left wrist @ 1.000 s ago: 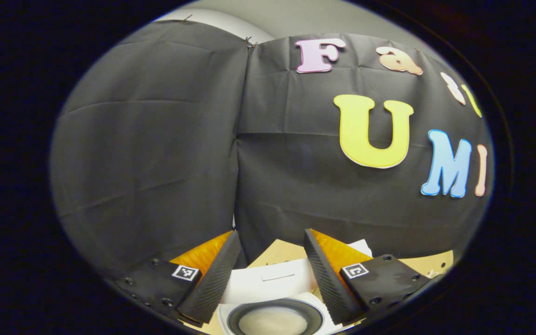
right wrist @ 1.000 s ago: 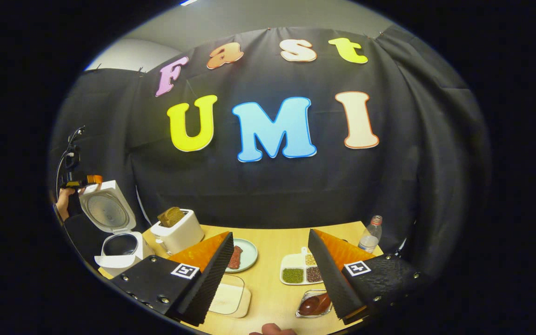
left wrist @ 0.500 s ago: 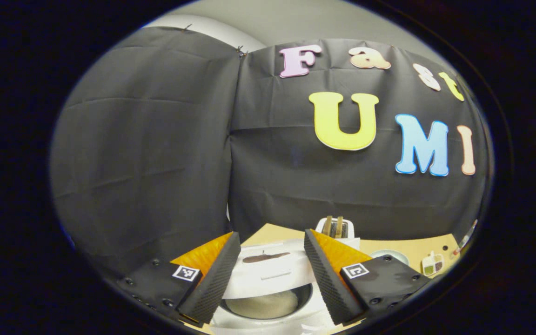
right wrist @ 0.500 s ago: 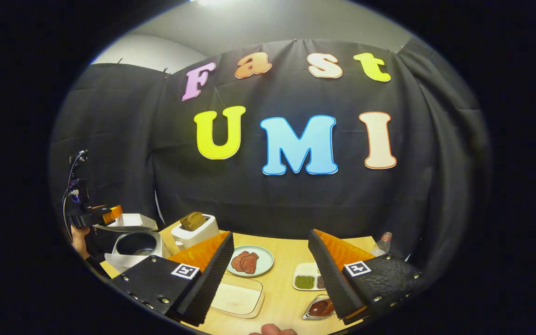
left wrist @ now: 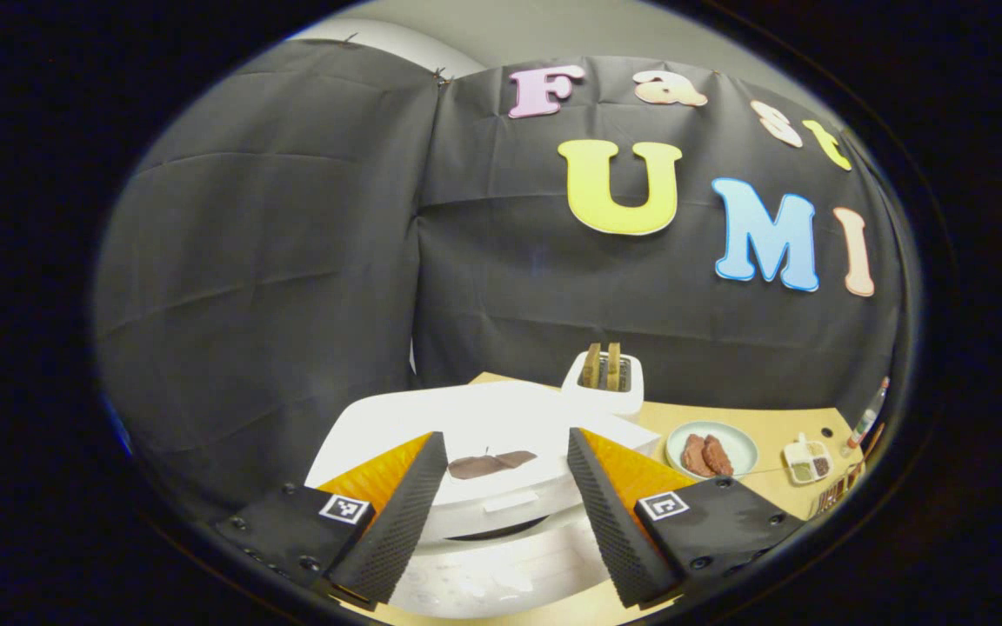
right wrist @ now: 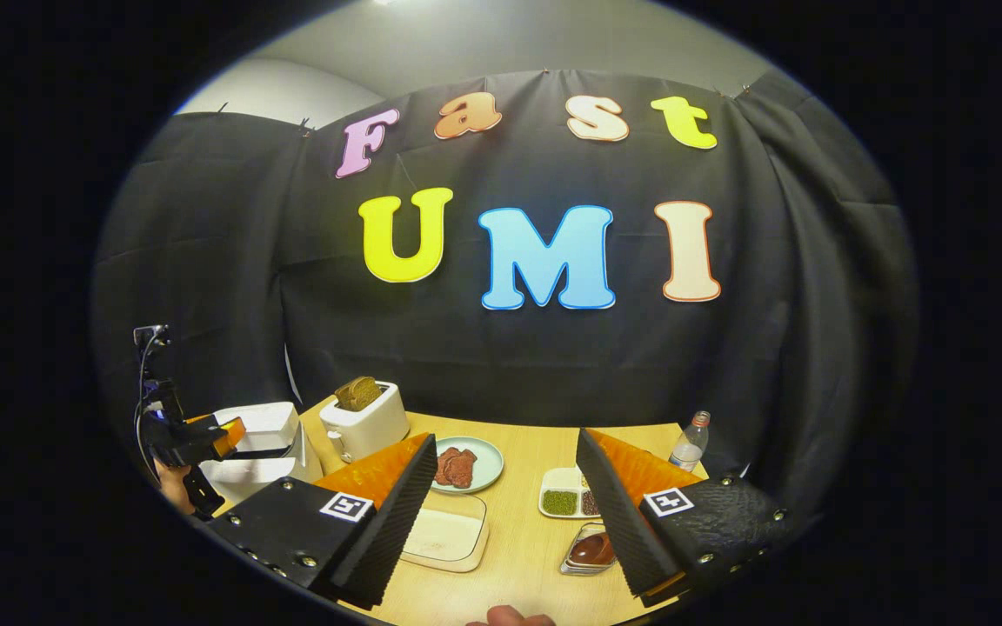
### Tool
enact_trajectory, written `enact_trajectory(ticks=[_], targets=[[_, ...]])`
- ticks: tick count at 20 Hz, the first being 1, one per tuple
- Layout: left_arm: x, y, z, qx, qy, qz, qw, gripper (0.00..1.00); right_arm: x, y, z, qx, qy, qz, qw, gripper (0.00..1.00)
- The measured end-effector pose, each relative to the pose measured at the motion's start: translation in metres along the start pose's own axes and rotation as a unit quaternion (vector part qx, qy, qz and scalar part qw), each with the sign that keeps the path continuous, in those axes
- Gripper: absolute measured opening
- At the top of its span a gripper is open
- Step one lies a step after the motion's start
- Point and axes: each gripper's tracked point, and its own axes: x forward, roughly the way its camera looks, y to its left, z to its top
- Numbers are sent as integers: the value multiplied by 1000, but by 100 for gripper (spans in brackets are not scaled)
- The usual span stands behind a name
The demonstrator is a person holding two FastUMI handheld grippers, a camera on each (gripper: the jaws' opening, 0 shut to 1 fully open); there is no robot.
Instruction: Close the left gripper, press the button to open the rice cooker; take a wooden spoon from the chopstick holder with the right hand, scoop a spoonful of rice and pour it into the rice cooker, then put the wooden spoon back into the chopstick holder.
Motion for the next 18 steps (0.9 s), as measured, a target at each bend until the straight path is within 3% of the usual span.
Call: enact_trajectory(ticks=[6, 7, 11, 13, 18], targets=[[-15, -9, -43, -1, 68, -5, 998, 99, -2, 10, -5, 10, 6, 0, 1000, 98], [-14, -4, -40, 20, 58, -5, 998, 99, -1, 12, -6, 12, 7, 0, 1000, 98], [-17, -5, -40, 1, 65, -26, 998, 100, -5, 14, -5, 24, 1, -9, 1000, 98], [-17, -2, -28, -13, 42, -23, 999, 94, -9, 10, -5, 21, -1, -19, 1000, 98], [-35, -16, 36, -51, -67, -53, 995, 98, -24, -5, 10, 27, -28, -48, 998, 98]])
